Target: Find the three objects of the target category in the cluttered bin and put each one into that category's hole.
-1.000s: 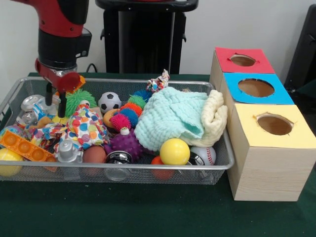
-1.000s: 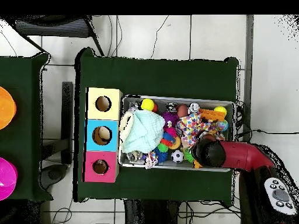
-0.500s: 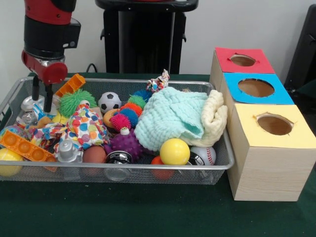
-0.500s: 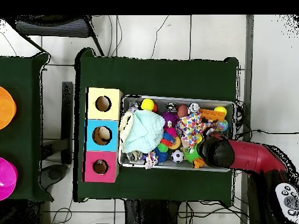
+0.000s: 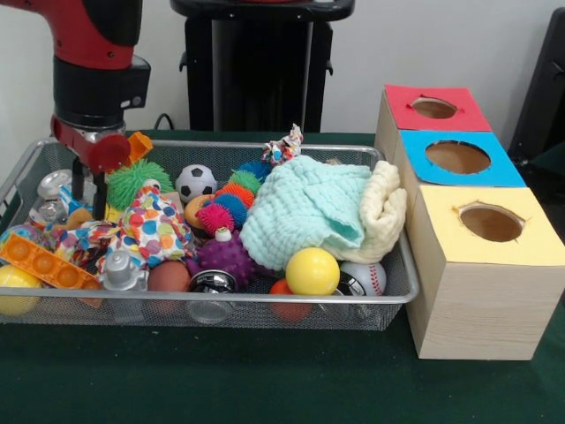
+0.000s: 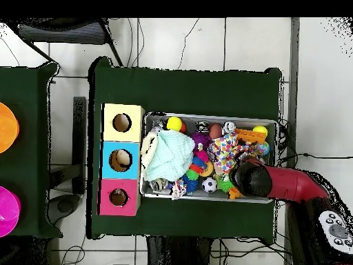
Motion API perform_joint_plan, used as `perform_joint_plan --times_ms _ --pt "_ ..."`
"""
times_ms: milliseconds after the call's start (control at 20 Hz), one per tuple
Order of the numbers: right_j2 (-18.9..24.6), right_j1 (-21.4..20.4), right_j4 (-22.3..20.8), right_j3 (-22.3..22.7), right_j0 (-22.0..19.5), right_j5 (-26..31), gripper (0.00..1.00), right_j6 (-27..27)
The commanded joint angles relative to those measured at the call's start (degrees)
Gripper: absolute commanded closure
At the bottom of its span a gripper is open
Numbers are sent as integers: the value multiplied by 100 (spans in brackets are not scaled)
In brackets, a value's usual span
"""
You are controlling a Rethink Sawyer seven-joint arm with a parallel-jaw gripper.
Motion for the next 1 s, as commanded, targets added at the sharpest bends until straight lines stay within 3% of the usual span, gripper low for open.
perform_joint_plan --times_ms 50,250,800,1000 --pt "504 478 -31 -165 -58 -332 0 -170" --pt "349 556 -69 -210 83 -520 0 2" --pt "-687 1024 -97 -925 1025 -1235 0 597" --pt "-1037 1002 -13 -1035 1324 -1155 0 586"
